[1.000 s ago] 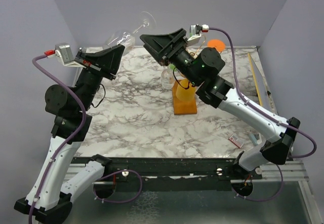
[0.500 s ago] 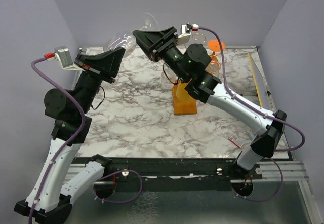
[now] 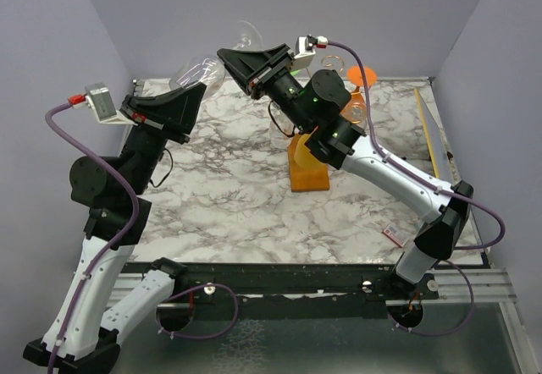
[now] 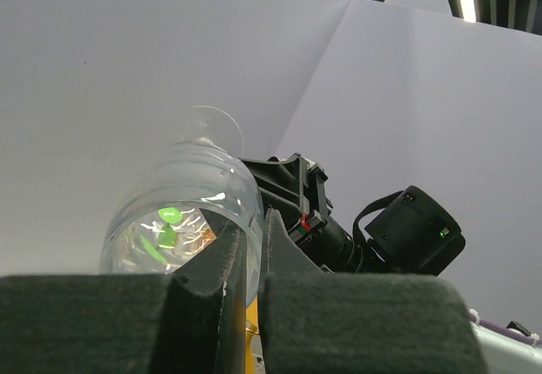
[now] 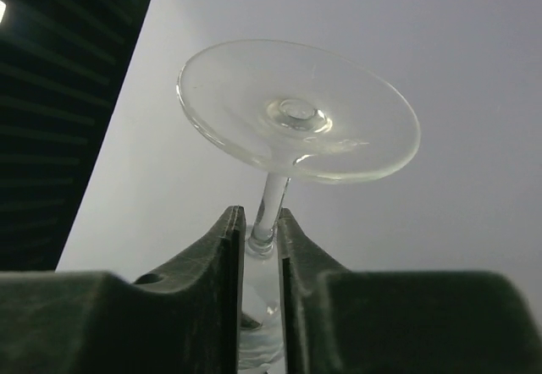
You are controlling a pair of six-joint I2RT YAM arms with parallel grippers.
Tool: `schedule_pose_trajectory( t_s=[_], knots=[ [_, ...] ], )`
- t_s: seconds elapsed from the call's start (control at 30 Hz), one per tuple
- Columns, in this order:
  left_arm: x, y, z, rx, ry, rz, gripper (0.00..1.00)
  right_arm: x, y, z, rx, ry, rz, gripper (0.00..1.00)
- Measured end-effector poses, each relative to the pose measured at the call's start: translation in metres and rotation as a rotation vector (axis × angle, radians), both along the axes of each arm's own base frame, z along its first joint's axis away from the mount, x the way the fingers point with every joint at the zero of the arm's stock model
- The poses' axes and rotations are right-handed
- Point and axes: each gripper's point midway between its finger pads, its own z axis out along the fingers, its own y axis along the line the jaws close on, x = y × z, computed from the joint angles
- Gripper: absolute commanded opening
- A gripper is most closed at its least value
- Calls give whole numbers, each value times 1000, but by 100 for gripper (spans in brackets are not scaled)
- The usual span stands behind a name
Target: Place the wine glass upside down on the wine glass rack
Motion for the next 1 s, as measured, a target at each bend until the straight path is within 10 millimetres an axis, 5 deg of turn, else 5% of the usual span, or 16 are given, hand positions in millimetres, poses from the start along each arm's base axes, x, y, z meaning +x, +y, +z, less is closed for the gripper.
schedule_pose_trajectory(
  t_s=[0.1,0.2,0.4,0.47,0.77,1.0],
  knots=[
    [-1,0,-2,-3,3,-6,7,-1,1,3,24,4,15,1],
    [-3,1,-5,-9,5,-5,18,-4,-1,10,43,-19,19,1],
    [-2,9,-14,-10,47,39,81,-7,-4,4,14,-109,-23,1],
    [2,10,-22,2,79,53,92,-5,-5,-2,-14,-145,-48,1],
    [17,17,-73,114,277,133,99,-13,-28,-22,-185,-352,-186,1],
    [6,38,-61,173,250,236,99,-43,-57,-11,-299,-571,-240,1]
  ],
)
